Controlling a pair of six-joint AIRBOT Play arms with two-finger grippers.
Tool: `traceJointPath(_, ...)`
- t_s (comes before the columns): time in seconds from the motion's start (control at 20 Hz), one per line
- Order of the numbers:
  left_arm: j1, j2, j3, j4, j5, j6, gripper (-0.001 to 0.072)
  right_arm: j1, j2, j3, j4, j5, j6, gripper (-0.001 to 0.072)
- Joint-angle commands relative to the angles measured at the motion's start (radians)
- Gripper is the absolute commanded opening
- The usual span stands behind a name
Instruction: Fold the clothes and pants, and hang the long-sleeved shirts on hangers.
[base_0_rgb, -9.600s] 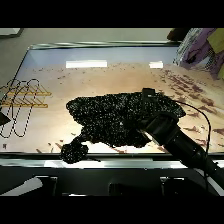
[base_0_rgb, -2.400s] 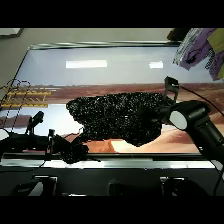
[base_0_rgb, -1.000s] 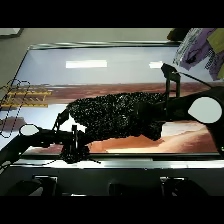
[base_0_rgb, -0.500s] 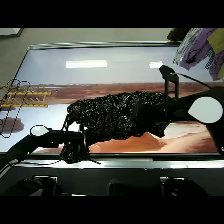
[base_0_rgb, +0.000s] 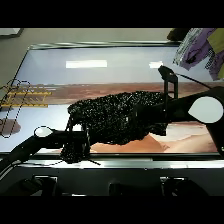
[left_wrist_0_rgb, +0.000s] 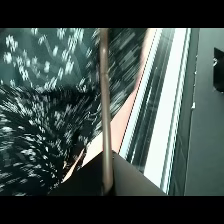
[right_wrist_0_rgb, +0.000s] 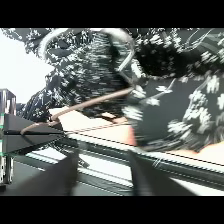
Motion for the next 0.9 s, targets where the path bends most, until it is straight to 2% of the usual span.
traceJointPath(0.0,-0.003,-0.001,0.001,-0.006,0.008,0.003,0.0024,0.000,0.010,0.001,-0.001,0.010,0.005,0.0578)
traceJointPath(0.05,-0.003,-0.001,0.001,-0.006,0.008,0.003,0.0024,0.000,0.023,0.001,-0.002,0.006,0.006,0.0664)
traceJointPath(0.15,-0.003,-0.001,0.001,-0.006,0.008,0.004,0.0024,0.000,0.053,0.012,-0.031,-0.004,0.036,0.0667)
traceJointPath(0.25,-0.003,-0.001,0.001,-0.006,0.008,0.004,0.0024,-0.007,0.071,0.072,-0.161,0.015,0.091,0.0667)
traceJointPath(0.35,-0.003,-0.001,0.001,-0.006,0.008,0.004,0.0024,-0.124,0.071,0.161,-0.230,0.062,0.121,0.0667)
traceJointPath(0.4,-0.003,-0.001,0.001,-0.006,0.008,0.004,0.0024,-0.232,0.069,0.195,-0.206,0.084,0.086,0.0667)
traceJointPath(0.45,-0.003,-0.001,0.001,-0.006,0.008,0.004,0.0024,-0.341,0.061,0.214,-0.153,0.124,-0.011,0.0666)
traceJointPath(0.55,-0.003,-0.001,0.001,-0.006,0.008,0.003,0.0024,-0.540,0.021,0.218,-0.050,0.290,-0.288,0.0632)
traceJointPath(0.65,-0.003,-0.001,0.001,-0.005,0.008,0.003,0.0024,-0.624,-0.047,0.217,-0.050,0.451,-0.561,0.0592)
traceJointPath(0.75,-0.003,-0.001,0.001,-0.005,0.005,0.003,0.0025,-0.628,-0.101,0.213,-0.038,0.405,-0.756,0.0587)
traceJointPath(0.85,-0.003,-0.001,0.001,-0.005,0.005,0.003,0.0025,-0.593,-0.149,0.211,-0.034,0.348,-1.034,0.0618)
